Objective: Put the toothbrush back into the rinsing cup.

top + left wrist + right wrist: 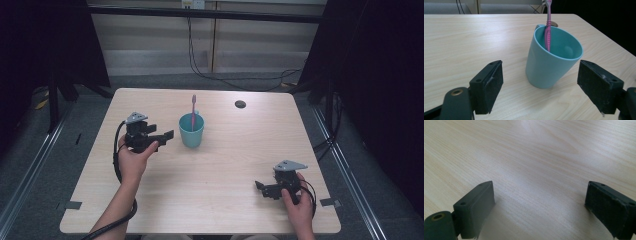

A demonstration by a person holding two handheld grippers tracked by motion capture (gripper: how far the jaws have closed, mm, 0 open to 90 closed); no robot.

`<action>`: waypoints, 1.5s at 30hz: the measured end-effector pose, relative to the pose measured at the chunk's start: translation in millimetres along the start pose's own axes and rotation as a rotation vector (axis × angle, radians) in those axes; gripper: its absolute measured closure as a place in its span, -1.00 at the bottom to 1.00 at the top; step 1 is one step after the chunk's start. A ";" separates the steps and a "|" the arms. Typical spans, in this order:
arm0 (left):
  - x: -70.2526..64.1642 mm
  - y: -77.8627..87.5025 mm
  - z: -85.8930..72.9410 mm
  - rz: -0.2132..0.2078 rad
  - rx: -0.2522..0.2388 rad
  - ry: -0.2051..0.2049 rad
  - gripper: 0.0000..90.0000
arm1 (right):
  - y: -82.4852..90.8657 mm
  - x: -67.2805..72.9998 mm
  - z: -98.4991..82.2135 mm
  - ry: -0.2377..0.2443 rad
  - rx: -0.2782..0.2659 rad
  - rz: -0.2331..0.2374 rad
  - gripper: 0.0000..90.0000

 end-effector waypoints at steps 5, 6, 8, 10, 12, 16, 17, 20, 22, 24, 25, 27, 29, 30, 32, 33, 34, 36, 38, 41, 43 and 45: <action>1.9 -0.5 -4.8 -0.001 0.005 0.004 -0.55 | 0.0 -0.1 0.0 0.001 0.000 0.000 -0.82; 1.8 -0.7 -5.5 -0.004 0.002 0.010 -0.55 | 0.0 0.0 0.0 0.000 0.000 0.000 -0.82; 2.5 -0.8 -8.1 -0.002 0.006 0.010 -0.56 | 0.0 0.0 0.0 0.000 0.000 0.000 -0.82; 3.2 -0.9 -9.0 -0.002 0.009 0.007 -0.56 | 0.0 0.1 0.0 -0.001 0.000 0.000 -0.82; 4.8 -0.9 -11.1 0.001 0.017 0.006 -0.57 | 0.0 0.0 0.0 0.000 0.000 0.000 -0.82; 6.9 -1.3 -15.0 0.005 0.019 0.012 -0.58 | 0.0 -0.1 0.0 0.001 0.000 0.000 -0.82; 7.6 -1.1 -16.0 0.005 0.022 0.007 -0.58 | 0.0 0.0 0.0 0.000 0.000 0.000 -0.82; 8.7 -1.2 -19.4 0.013 0.028 0.005 -0.58 | 0.0 0.0 0.0 0.000 0.000 0.000 -0.82; 9.6 -1.3 -21.9 0.017 0.031 0.011 -0.60 | 0.0 0.0 0.0 0.000 0.000 0.000 -0.82; 10.7 -1.5 -24.5 0.018 0.033 0.011 -0.60 | 0.0 0.0 0.0 0.000 0.000 0.000 -0.82; 11.3 -1.6 -25.9 0.018 0.035 0.014 -0.60 | 0.0 0.0 0.0 0.000 0.000 0.000 -0.82; 12.2 -2.2 -28.7 0.019 0.041 0.015 -0.61 | 0.0 0.0 0.0 0.000 0.000 0.000 -0.82; 13.3 -2.6 -31.3 0.021 0.044 0.011 -0.61 | 0.0 0.0 0.0 0.000 0.000 0.000 -0.82; 13.5 -2.9 -32.4 0.021 0.044 0.013 -0.61 | 0.0 0.0 0.0 0.000 0.000 0.000 -0.82; 13.8 -3.0 -34.2 0.024 0.044 0.013 -0.62 | 0.0 0.0 0.0 0.000 0.000 0.000 -0.82; 13.7 -3.3 -35.1 0.019 0.042 0.018 -0.62 | 0.0 0.1 0.0 0.000 0.000 0.000 -0.82; 14.1 -3.0 -36.0 0.022 0.047 0.013 -0.63 | 0.0 0.1 0.0 -0.001 0.000 0.000 -0.82; 14.5 -2.8 -37.8 0.022 0.046 0.012 -0.64 | 0.0 0.1 0.0 0.000 0.000 0.000 -0.82; 15.7 -2.0 -40.9 0.024 0.049 0.008 -0.64 | 0.0 0.1 0.0 0.000 0.000 0.000 -0.82; 16.4 -1.6 -43.5 0.021 0.050 0.013 -0.64 | 0.0 0.1 0.0 -0.001 0.000 0.000 -0.82; 17.2 -1.4 -45.8 0.023 0.053 0.014 -0.64 | 0.0 0.0 0.0 0.000 0.000 0.000 -0.82; 18.4 -1.3 -49.3 0.025 0.058 0.010 -0.64 | 0.0 0.1 0.0 0.000 0.000 0.000 -0.82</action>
Point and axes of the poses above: each handheld gripper's, and its own axes: y roughly backward along the jaws, z roughly out of its top, x roughly to its left, the point moved 2 cm from there along -y, roughly forward along the jaws, and after that the axes turned 10 degrees about z, right-handed, at the moved point
